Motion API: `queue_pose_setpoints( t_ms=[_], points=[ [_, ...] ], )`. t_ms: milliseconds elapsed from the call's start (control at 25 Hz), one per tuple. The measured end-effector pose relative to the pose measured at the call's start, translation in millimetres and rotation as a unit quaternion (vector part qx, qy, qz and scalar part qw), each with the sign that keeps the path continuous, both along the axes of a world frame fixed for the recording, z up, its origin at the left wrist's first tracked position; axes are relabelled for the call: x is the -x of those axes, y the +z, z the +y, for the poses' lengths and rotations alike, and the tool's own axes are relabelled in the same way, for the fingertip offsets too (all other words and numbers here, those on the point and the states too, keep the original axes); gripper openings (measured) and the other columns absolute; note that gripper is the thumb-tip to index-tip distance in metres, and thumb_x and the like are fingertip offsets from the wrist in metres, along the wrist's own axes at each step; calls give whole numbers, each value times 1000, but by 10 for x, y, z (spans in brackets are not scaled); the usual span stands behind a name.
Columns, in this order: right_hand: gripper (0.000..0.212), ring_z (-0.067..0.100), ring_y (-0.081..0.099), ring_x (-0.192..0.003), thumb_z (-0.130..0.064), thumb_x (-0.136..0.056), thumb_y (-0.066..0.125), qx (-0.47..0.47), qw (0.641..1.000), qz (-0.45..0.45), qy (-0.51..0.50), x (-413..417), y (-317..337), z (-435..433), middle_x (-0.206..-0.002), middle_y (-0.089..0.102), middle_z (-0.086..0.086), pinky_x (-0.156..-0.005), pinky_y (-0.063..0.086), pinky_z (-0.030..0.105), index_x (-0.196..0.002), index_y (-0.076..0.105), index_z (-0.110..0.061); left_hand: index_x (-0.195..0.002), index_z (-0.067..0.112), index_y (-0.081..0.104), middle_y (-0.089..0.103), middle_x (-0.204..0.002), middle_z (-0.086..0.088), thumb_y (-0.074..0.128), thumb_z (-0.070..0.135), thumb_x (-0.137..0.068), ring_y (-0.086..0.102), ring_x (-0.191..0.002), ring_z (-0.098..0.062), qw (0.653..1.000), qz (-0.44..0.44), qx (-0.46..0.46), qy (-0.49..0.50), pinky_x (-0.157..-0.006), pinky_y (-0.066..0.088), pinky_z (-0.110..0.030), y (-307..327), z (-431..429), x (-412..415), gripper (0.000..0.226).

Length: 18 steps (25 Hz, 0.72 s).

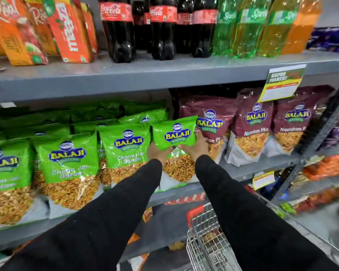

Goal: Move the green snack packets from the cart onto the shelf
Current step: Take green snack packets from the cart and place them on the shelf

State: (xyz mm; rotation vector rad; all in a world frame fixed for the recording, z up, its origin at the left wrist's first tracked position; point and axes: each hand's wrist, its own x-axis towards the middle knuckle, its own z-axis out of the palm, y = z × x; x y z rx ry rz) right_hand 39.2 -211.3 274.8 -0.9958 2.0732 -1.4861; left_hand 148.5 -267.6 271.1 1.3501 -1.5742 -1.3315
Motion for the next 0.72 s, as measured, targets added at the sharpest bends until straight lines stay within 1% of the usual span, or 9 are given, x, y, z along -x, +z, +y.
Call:
queue_pose_setpoints(
  t_ms=[80,120,240,320,400,480,720],
  points=[
    [72,21,57,-109,-9,-69,76,3,1000,15,-16,-41,-10,-12,-117,62,10,-87,39,23,-130,38,-8,-142,0,25,32,-151,-17,73,19,-77,30,-139,-30,1000,6,-3,15,-116,28,-42,-3,7,13,83],
    [72,23,56,-111,-10,-68,77,8,999,24,-24,-54,-19,-31,-119,61,10,-89,39,24,-130,39,-9,-142,1,25,32,-151,-17,73,19,-77,30,-139,-30,1000,12,-3,25,-116,27,-41,-5,0,17,83],
    [70,29,50,-118,-14,-64,80,8,996,70,-47,-47,-55,-102,-125,54,15,-100,43,37,-125,44,-8,-139,0,31,38,-147,-16,72,16,-77,35,-136,-29,999,26,12,37,-112,30,-39,-31,-28,40,76],
    [68,31,46,-120,-18,-64,80,-3,995,86,-58,-43,-100,-122,-124,52,17,-102,42,43,-121,45,-6,-140,0,29,36,-149,-15,71,15,-79,33,-137,-28,999,15,20,32,-113,29,-38,-27,-5,39,76],
    [64,30,41,-121,-21,-67,78,-10,992,99,-73,-58,-137,-111,-123,51,17,-102,40,42,-119,45,-6,-141,1,26,34,-150,-14,70,16,-79,31,-139,-28,999,3,24,24,-114,27,-38,-22,-8,40,78],
    [62,30,38,-122,-25,-68,77,-14,990,114,-82,-76,-177,-111,-123,51,17,-101,38,41,-118,44,-6,-141,1,28,35,-149,-15,71,17,-79,33,-138,-29,999,1,27,20,-113,29,-39,-20,-14,28,77],
    [62,30,38,-122,-27,-69,76,-13,988,129,-79,-46,-174,-117,-124,51,16,-102,37,40,-118,44,-6,-144,1,18,28,-153,-16,69,16,-80,26,-141,-29,1000,-9,24,6,-115,26,-39,1,-2,12,83]
  ],
)
